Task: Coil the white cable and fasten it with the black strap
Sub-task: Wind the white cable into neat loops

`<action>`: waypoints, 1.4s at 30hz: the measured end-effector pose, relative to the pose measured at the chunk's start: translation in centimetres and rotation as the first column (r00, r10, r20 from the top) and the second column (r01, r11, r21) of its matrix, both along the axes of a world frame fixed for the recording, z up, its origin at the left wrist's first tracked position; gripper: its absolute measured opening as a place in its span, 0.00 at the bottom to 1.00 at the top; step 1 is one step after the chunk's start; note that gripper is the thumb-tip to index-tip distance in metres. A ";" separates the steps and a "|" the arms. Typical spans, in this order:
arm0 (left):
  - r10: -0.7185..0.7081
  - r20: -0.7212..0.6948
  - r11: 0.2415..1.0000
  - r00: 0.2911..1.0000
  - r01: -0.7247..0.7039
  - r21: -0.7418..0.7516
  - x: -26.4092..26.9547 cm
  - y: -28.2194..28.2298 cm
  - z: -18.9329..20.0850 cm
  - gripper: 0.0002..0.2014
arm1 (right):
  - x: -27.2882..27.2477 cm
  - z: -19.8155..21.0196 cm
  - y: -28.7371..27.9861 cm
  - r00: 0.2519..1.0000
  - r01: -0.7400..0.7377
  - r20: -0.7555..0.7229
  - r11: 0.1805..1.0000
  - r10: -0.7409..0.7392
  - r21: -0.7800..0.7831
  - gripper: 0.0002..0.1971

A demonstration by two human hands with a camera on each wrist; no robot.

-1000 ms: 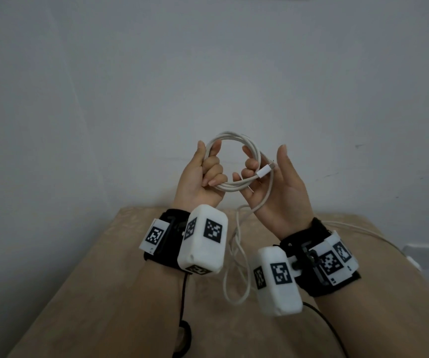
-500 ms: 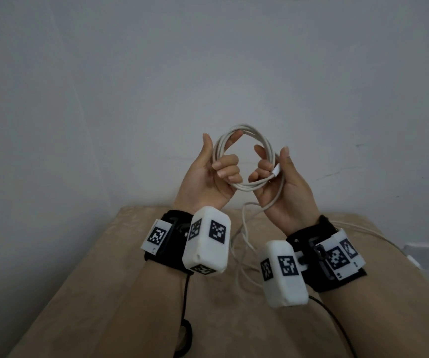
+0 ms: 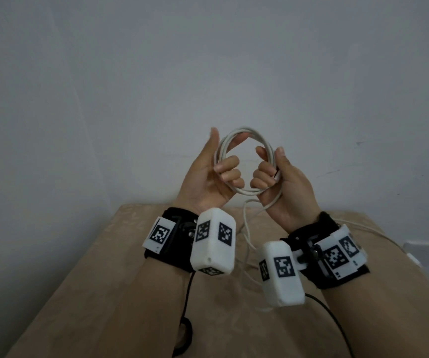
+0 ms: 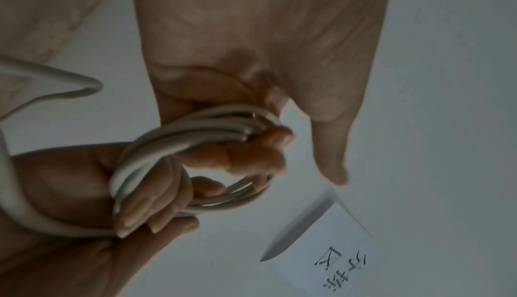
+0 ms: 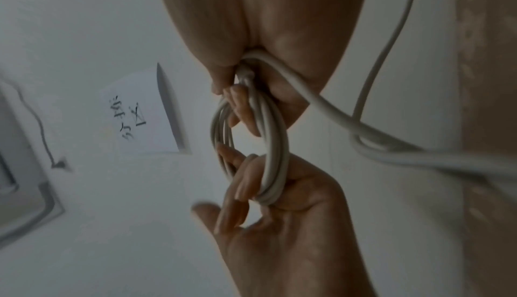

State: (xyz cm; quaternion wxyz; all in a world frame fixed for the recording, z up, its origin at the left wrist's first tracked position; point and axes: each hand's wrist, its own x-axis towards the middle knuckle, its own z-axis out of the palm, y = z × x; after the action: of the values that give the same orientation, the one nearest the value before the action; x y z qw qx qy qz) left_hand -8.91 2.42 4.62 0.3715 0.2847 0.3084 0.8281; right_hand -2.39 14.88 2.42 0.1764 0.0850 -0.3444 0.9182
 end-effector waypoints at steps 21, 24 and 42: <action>0.176 -0.097 0.951 0.980 -0.194 -0.241 -0.2 0.1 0.0 0.23 | 0.3 0.1 0.2 0.994 -0.049 0.110 0.977 0.026 0.207 0.20; 0.127 -0.155 0.948 0.980 -0.166 -0.271 -0.2 -0.1 0.0 0.22 | 0.4 0.0 0.5 0.993 -0.042 0.121 0.978 0.017 0.205 0.20; -0.006 -0.713 0.733 0.701 -0.482 -0.480 -0.1 -1.8 0.4 0.20 | 1.0 0.4 -0.1 0.962 -0.081 0.257 0.805 -0.091 0.588 0.21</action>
State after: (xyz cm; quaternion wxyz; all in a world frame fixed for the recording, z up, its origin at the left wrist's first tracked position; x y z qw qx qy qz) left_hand -9.03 0.65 4.99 0.1887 0.3750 0.7181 0.5550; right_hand -1.43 14.78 2.80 0.0945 0.0075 -0.6348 0.7668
